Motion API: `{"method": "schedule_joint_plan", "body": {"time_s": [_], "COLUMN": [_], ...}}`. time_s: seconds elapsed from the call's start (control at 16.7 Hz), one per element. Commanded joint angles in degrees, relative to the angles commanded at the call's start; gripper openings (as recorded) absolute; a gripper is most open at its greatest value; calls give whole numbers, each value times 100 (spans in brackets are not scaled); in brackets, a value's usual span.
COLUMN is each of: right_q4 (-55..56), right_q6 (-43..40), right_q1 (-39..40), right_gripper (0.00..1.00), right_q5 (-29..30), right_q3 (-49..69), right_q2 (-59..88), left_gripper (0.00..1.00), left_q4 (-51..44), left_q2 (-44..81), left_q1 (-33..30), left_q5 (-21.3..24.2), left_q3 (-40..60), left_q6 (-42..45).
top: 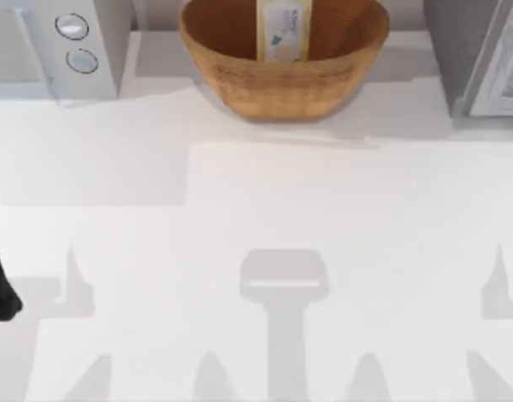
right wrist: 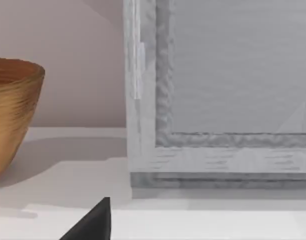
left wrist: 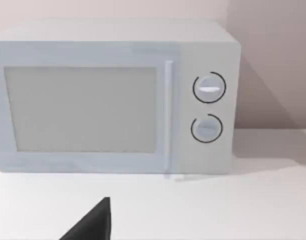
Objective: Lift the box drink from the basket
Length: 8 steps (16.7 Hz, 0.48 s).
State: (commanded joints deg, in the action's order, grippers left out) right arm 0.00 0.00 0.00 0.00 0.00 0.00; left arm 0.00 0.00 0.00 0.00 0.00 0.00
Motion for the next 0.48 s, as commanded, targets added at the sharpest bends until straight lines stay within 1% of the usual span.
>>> {"method": "schedule_joint_plan", "body": {"time_s": [0.24,0.48], "right_q4": [0,0], "right_q6": [0,0], "right_q1": [0,0], "right_gripper": [100,100], "right_q5": [0,0], "right_q3": [0,0], "right_q2": [0,0], "left_gripper": [100,100], "left_q4": [23,281], "left_q2": [166,1167], "left_q1": [-42,-310], "left_q5": [-47,-316], "left_q3": [72,625], "left_q6": [-17,-54]}}
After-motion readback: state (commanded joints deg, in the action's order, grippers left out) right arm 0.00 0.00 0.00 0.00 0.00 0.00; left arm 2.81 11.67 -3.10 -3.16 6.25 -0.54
